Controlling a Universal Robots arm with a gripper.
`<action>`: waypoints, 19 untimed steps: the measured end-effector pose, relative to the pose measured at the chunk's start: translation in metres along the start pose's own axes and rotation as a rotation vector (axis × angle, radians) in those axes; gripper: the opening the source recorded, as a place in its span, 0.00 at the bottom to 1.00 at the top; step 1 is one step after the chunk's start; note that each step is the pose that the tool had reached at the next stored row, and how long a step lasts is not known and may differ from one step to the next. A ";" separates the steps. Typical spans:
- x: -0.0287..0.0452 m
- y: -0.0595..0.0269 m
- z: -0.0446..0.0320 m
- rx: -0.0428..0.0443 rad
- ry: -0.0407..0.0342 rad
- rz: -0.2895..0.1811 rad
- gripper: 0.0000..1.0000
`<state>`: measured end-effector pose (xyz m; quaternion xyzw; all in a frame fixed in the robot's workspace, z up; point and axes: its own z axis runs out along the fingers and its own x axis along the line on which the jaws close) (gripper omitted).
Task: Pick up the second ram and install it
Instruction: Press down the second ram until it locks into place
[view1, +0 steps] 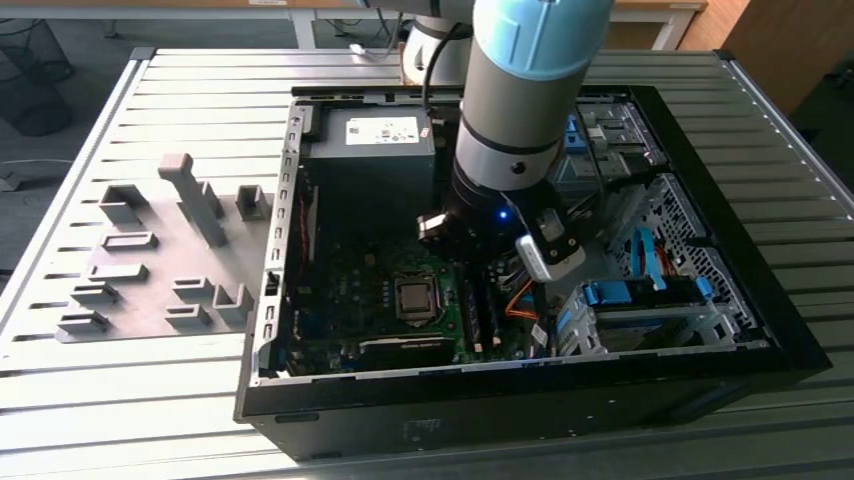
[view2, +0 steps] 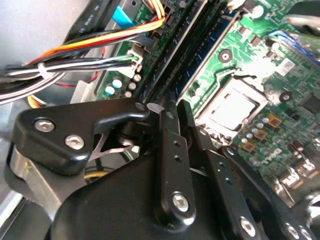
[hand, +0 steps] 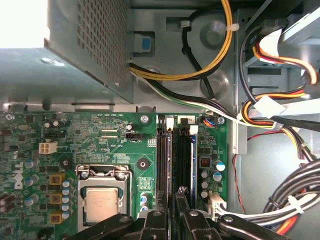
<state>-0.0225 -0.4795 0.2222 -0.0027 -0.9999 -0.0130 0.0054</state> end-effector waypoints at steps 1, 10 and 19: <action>0.0000 0.0000 -0.0017 0.0000 0.0000 0.000 0.21; 0.0000 0.0001 -0.0035 -0.0002 -0.0001 0.000 0.11; 0.0000 -0.0003 0.0067 0.0010 0.0004 0.000 0.11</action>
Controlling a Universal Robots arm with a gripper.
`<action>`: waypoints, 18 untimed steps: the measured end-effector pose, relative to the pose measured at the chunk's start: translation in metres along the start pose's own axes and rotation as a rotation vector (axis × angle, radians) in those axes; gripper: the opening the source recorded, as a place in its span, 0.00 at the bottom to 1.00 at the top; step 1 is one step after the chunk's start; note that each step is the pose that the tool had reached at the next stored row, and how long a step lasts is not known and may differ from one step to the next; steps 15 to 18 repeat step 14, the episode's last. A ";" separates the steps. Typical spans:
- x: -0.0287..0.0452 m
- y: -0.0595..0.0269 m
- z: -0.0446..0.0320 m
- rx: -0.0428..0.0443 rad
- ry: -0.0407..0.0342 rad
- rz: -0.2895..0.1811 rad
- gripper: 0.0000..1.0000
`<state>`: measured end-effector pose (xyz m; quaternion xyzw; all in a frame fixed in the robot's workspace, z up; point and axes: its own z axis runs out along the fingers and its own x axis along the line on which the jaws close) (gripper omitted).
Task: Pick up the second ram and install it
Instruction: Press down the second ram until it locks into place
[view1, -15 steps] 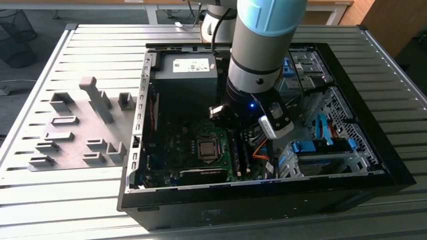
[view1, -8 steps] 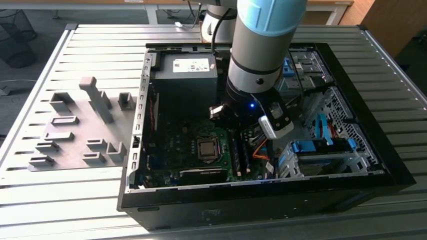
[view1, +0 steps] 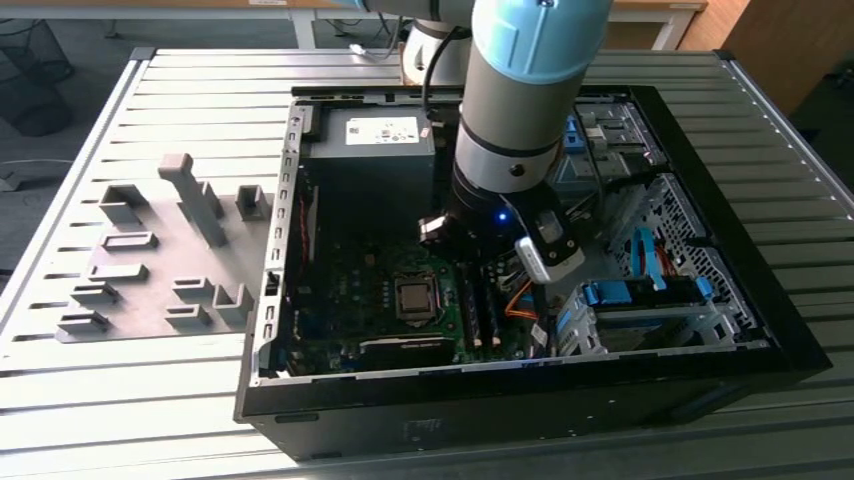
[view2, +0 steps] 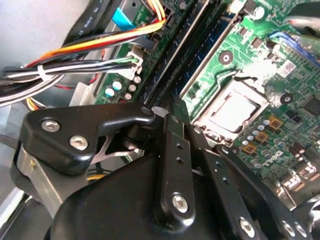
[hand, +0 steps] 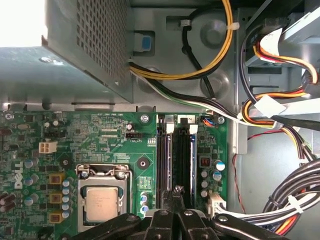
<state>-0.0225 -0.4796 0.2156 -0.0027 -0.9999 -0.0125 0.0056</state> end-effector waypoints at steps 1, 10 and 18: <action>0.0000 0.0000 0.0003 0.0001 0.0002 0.000 0.11; 0.0001 0.0007 -0.0191 -0.0014 -0.0001 0.000 0.11; 0.0002 0.0007 -0.0204 -0.0011 0.0000 0.000 0.11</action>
